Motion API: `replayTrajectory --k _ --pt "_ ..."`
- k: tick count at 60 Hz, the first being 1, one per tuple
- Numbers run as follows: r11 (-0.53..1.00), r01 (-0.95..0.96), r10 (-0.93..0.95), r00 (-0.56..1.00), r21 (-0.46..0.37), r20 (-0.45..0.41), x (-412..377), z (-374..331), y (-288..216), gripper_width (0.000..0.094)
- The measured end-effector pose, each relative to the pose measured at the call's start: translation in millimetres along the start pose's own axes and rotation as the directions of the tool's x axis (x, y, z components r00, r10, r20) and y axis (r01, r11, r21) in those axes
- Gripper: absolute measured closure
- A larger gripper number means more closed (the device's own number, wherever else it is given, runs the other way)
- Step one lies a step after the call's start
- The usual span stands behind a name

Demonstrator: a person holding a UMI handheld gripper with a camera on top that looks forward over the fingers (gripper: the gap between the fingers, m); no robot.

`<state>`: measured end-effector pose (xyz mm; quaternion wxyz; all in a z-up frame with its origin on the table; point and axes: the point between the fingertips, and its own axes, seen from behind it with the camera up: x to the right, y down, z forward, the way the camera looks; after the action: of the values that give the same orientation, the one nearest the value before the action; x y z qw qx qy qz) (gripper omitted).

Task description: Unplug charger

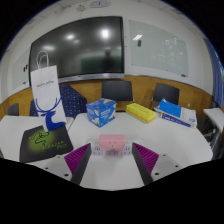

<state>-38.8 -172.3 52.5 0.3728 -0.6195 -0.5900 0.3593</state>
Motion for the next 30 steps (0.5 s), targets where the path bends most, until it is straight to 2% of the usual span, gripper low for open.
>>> replayTrajectory --k 7,21,24,26,27,30 --pt "0.999 -0.032 0.033 0.999 0.022 -0.031 4.9 31.9 -1.2 0.008" --pt "0.998 -0.032 0.033 0.999 0.05 -0.012 0.6 70.9 -1.5 0.0082" --pt "0.999 -0.018 0.019 0.999 0.051 -0.028 2.4 74.5 -1.8 0.0371" --pt "0.999 -0.011 0.013 1.0 0.05 -0.029 1.4 75.6 -2.7 0.0374" --pt "0.999 -0.004 0.005 1.0 0.045 -0.028 0.9 76.3 -2.4 0.0409" --pt "0.999 0.007 -0.006 1.0 0.04 -0.015 1.1 76.9 -4.2 0.0441"
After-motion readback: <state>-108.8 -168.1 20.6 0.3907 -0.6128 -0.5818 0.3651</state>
